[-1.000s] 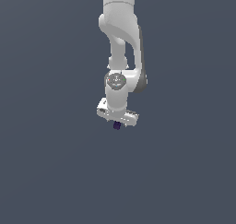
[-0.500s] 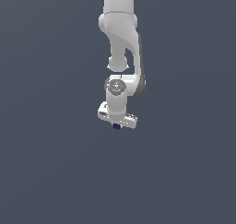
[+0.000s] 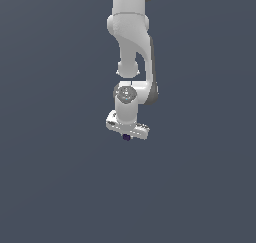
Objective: Pick up the object and move it to a goal position.
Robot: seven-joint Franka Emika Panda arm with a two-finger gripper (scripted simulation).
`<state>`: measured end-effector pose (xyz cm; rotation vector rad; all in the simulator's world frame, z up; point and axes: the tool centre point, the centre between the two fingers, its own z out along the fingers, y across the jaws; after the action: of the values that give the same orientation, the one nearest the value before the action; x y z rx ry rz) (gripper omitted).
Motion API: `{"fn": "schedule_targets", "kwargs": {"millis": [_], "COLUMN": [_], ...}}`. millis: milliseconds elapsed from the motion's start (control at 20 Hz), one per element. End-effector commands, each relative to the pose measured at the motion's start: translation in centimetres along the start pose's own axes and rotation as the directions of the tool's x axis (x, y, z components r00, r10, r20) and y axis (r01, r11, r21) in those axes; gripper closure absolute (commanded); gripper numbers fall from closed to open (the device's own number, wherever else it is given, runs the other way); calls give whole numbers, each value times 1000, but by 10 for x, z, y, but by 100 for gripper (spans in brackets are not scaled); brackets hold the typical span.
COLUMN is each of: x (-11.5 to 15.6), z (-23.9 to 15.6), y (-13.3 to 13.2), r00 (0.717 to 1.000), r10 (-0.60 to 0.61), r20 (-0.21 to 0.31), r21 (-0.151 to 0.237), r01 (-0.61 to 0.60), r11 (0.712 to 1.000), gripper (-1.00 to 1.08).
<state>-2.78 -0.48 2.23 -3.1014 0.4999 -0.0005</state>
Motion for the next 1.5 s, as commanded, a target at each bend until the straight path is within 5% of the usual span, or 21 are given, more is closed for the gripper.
{"fn": "schedule_targets", "kwargs": {"millis": [0,350,650,1100,1450], "x": [2,38,100,167,171], "z": [-2,-38,-124,-315,-429], "y": [-1,-13,-33,-54,-56], "r00": [1000,995,956,782,635], "r10": [0,6,28,97,149], "r20": [-5,-100,-293,-616,-758], "r21": [2,31,92,200,251], "r01": [0,-3,-1,36,74], "r11": [1000,1000,996,979,965], "gripper": [108,108,108,108,108]}}
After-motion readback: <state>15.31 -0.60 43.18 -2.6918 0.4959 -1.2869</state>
